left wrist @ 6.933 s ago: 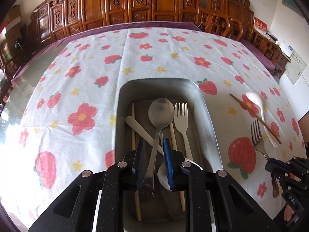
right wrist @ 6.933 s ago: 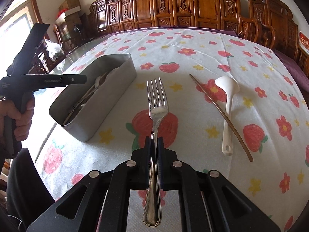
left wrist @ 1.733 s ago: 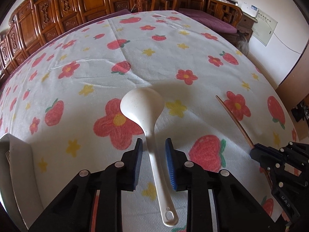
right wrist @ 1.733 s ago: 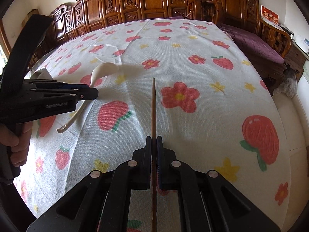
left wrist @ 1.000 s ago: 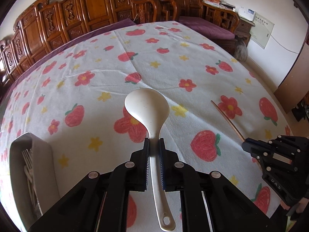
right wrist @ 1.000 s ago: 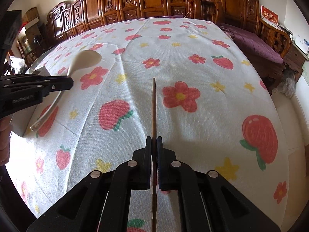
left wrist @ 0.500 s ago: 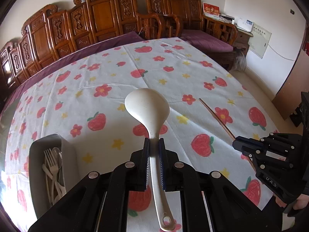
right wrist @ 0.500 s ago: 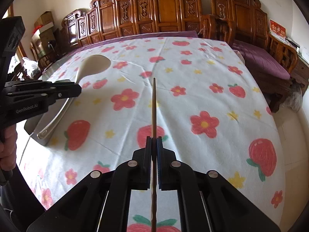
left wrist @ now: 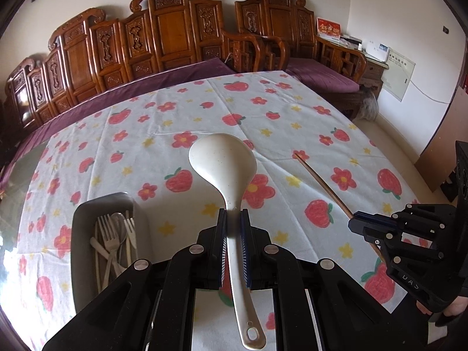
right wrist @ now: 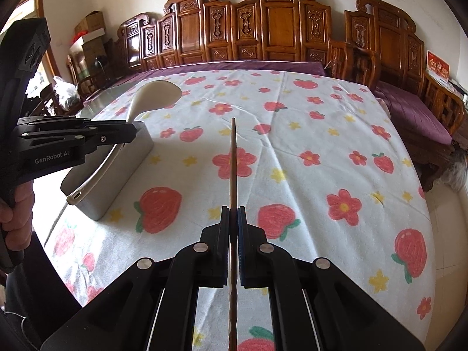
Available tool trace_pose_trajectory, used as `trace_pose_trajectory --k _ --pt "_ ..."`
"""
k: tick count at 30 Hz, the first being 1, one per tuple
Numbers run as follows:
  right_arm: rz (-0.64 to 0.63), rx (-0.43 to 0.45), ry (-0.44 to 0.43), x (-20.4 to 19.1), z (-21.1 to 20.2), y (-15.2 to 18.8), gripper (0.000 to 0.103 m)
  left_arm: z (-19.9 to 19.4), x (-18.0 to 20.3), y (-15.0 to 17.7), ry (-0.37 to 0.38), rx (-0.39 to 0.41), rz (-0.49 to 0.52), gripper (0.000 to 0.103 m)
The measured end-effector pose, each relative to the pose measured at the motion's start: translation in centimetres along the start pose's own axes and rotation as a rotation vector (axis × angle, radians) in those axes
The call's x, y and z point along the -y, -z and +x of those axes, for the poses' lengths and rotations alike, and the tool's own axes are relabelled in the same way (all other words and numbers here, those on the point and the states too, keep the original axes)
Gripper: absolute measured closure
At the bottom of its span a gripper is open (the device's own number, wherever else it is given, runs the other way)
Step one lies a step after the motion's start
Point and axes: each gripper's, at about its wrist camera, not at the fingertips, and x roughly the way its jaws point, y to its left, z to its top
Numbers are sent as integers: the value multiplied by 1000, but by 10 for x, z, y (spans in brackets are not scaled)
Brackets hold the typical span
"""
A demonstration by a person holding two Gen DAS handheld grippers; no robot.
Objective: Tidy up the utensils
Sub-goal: 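Carry the white ladle spoon into the metal tray and open the left tool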
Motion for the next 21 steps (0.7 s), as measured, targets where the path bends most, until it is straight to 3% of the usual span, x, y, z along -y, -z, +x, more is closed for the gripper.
trace_pose_trajectory --k 21 --pt "-62 2 -27 -39 -4 1 97 -9 -82 24 -91 -11 -90 95"
